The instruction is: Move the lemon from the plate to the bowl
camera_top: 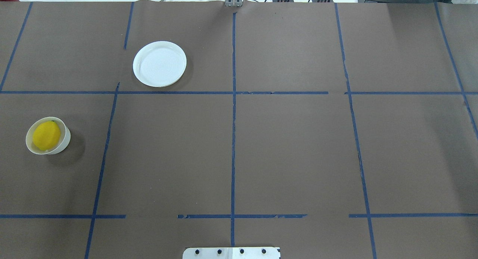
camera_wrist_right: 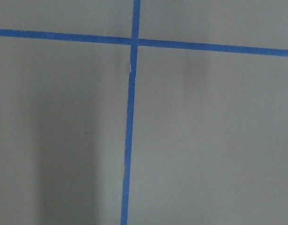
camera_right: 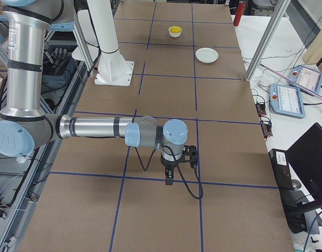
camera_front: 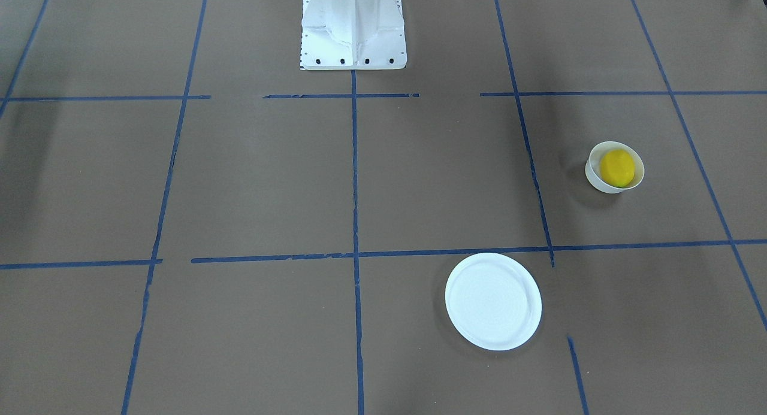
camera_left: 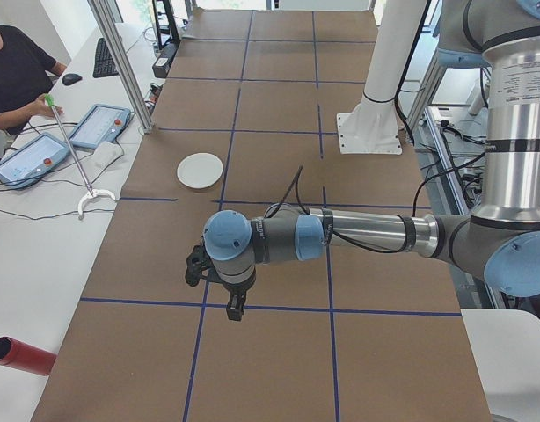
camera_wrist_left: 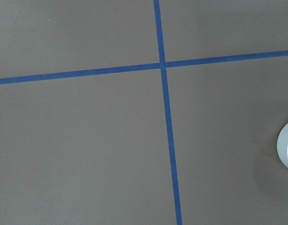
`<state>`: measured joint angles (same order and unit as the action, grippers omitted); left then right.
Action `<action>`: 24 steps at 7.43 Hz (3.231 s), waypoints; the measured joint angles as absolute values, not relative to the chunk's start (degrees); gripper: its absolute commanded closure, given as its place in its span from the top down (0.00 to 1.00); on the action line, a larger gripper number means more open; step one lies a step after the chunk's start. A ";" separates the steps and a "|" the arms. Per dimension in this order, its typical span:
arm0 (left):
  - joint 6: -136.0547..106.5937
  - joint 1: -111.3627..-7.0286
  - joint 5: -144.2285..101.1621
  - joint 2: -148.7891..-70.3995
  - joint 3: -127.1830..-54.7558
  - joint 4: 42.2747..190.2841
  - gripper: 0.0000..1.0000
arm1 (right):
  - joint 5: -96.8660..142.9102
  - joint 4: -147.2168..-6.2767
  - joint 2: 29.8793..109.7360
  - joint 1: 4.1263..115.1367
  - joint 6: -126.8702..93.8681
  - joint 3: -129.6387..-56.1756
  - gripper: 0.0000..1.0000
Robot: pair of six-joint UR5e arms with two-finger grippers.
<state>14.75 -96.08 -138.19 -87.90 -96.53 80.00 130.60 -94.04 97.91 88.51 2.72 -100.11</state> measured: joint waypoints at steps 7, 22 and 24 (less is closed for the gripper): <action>14.62 -95.46 -134.81 -88.88 -95.07 80.06 1.00 | 130.61 -94.04 97.91 88.51 2.72 -100.11 1.00; 15.01 -95.36 -133.59 -90.09 -94.54 81.13 1.00 | 130.61 -94.04 97.91 88.51 2.73 -100.11 1.00; 14.97 -95.36 -133.58 -90.10 -94.64 81.15 1.00 | 130.61 -94.04 97.91 88.51 2.72 -100.11 1.00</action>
